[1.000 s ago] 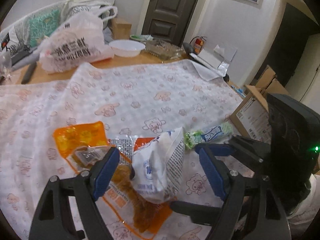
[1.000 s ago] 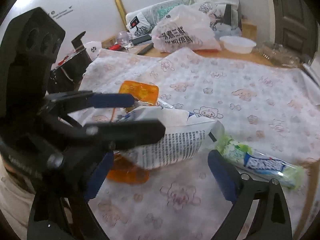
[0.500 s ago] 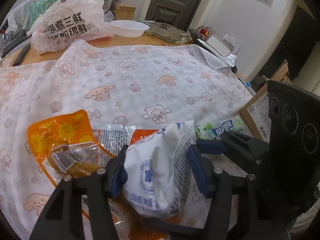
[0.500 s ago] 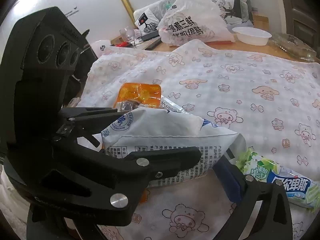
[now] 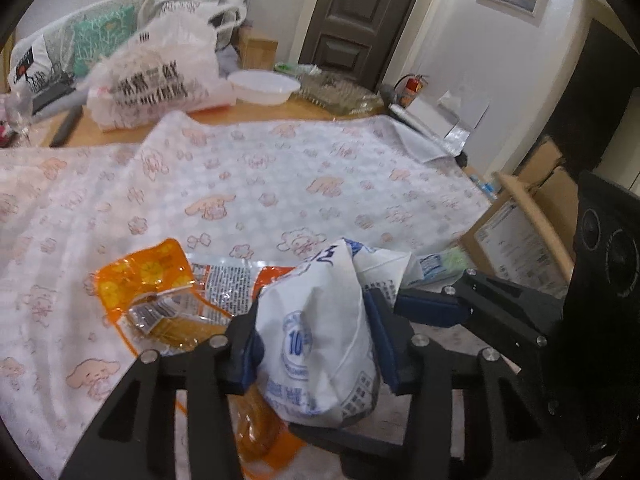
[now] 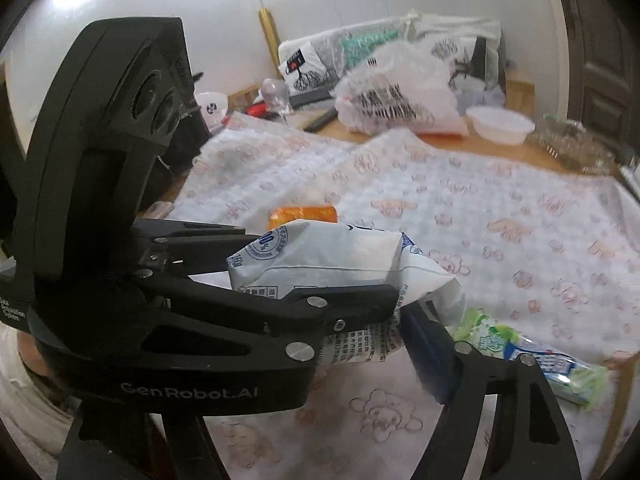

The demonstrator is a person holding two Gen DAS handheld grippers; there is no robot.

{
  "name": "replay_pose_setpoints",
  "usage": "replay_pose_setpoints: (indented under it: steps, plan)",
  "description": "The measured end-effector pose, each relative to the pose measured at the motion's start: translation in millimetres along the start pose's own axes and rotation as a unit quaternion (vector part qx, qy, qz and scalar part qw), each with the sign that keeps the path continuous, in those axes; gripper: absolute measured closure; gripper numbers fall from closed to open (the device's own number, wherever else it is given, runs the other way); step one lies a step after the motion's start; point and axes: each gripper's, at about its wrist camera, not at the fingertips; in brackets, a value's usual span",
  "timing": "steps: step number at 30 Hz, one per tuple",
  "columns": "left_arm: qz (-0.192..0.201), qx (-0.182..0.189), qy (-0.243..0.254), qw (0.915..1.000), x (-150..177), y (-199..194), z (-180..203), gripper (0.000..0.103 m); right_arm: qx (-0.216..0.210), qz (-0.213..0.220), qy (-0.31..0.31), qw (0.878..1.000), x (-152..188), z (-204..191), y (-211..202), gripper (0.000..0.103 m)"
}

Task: Organize snacks
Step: 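Lower the left tool onto the white snack bag and close, then lift the white snack bag with the left tool over the box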

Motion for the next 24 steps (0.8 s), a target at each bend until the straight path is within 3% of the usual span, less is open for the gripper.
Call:
replay_pose_setpoints:
  steps: [13,24]
  plan:
    - [0.059,-0.022,0.057,0.9964,-3.6,-78.9,82.1,0.06,0.013,0.084,-0.013,0.996,-2.8,-24.7,-102.0,0.03]
    - [0.076,-0.018,0.13,0.9885,-28.4,-86.8,177.6,0.06,0.045,0.154,0.009,0.987,6.5,10.4,-182.3,0.03]
Point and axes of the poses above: each gripper's, at about its wrist camera, not at the fingertips, and y roughly the way its jaws point, z to its right, x to its underside, and after that the axes turned 8 degrees about x, right-handed
